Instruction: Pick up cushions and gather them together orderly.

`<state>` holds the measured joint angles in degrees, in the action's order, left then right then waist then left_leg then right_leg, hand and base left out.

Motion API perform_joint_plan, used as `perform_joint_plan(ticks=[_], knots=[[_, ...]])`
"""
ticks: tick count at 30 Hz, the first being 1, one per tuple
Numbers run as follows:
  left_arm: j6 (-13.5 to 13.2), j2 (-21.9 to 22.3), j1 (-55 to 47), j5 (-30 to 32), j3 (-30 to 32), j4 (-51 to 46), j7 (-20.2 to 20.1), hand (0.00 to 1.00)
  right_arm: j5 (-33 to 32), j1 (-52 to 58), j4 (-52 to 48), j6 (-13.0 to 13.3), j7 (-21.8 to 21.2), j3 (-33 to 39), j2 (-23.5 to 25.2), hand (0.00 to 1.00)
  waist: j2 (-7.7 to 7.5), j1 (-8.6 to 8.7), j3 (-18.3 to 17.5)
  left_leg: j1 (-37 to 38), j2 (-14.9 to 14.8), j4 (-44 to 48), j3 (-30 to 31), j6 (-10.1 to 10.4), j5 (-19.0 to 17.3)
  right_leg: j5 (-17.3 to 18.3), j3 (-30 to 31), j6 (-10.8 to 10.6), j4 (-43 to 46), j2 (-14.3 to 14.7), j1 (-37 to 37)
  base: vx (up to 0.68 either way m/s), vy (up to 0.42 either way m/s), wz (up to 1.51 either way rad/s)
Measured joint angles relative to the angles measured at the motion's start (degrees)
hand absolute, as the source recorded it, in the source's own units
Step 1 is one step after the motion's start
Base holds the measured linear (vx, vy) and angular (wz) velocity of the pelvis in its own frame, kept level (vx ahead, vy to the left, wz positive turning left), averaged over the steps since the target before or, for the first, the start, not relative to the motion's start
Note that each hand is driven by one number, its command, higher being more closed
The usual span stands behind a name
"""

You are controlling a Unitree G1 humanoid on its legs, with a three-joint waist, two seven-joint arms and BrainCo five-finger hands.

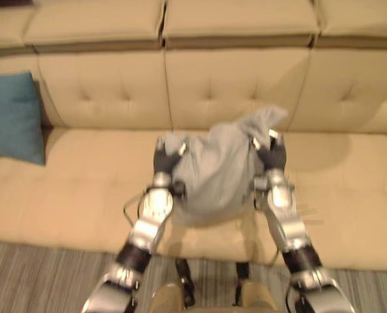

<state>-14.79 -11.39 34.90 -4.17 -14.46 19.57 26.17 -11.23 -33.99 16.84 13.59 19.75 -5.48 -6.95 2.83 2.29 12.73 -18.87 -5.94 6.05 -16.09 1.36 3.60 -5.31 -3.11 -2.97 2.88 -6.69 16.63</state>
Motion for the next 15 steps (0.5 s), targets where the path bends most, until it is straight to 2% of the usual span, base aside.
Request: perform_joint_plan(ticks=[2, 8, 9, 12, 14, 15], knots=[[0.3, -2.5, 10.6, 3.4, 2.6, 3.5, 3.2, 1.00, 0.3, -10.3, 4.4, 0.7, 3.4, 1.8, 0.1, 1.00, 0.03, 0.05, 3.8, -2.9, -0.2, -0.4, 0.5, 0.0, 1.4, -1.6, -0.1, 0.1, 0.0, 0.5, 3.0, -0.24, 0.002, 0.06], [0.5, -3.9, 28.1, 4.8, 5.5, 13.8, 6.5, 1.00, 0.6, -26.1, 14.5, 1.1, 7.4, 5.4, -0.3, 1.00, 0.24, -0.04, 7.6, -6.1, 0.3, -3.7, 0.8, -0.1, 5.6, -2.8, -0.6, 0.2, 1.2, 0.6, 7.9, -0.13, -0.015, 0.07], [0.6, -4.4, 32.4, 4.8, 6.1, 16.8, 6.5, 0.00, 0.6, -29.8, 16.7, 1.1, 8.0, 6.1, -0.8, 0.00, 0.36, 0.03, 8.7, -6.8, 0.7, -5.2, 1.1, -0.4, 7.2, -3.2, -0.9, 0.3, 1.2, 0.6, 9.0, -0.08, -0.002, 0.12], [0.8, -5.2, 37.2, 4.7, 6.2, 20.7, 6.7, 0.00, 0.6, -34.1, 19.7, 1.0, 8.5, 7.8, -1.7, 0.00, 0.89, -0.02, 10.1, -8.7, 1.0, -6.3, 1.7, 0.2, 8.2, -3.3, -1.5, 0.3, 1.9, 0.6, 11.4, -0.07, -0.007, 0.08], [1.2, -6.0, 39.1, 4.7, 6.2, 23.1, 6.7, 0.00, 0.6, -36.1, 22.0, 1.0, 9.3, 8.0, -2.4, 0.00, 1.01, -0.02, 10.2, -10.2, 1.0, -7.2, 1.7, -0.2, 9.2, -3.3, -1.4, 0.3, 2.5, 0.7, 13.7, -0.02, -0.010, 0.01], [1.7, -5.9, 40.5, 4.5, 6.7, 25.4, 6.6, 0.00, 0.6, -37.3, 23.9, 1.0, 9.3, 8.0, -3.1, 0.00, 1.12, -0.02, 10.9, -10.7, 1.2, -8.1, 1.8, 0.6, 9.9, -3.2, -1.4, 0.3, 3.2, 0.6, 14.9, 0.00, 0.000, 0.00]])
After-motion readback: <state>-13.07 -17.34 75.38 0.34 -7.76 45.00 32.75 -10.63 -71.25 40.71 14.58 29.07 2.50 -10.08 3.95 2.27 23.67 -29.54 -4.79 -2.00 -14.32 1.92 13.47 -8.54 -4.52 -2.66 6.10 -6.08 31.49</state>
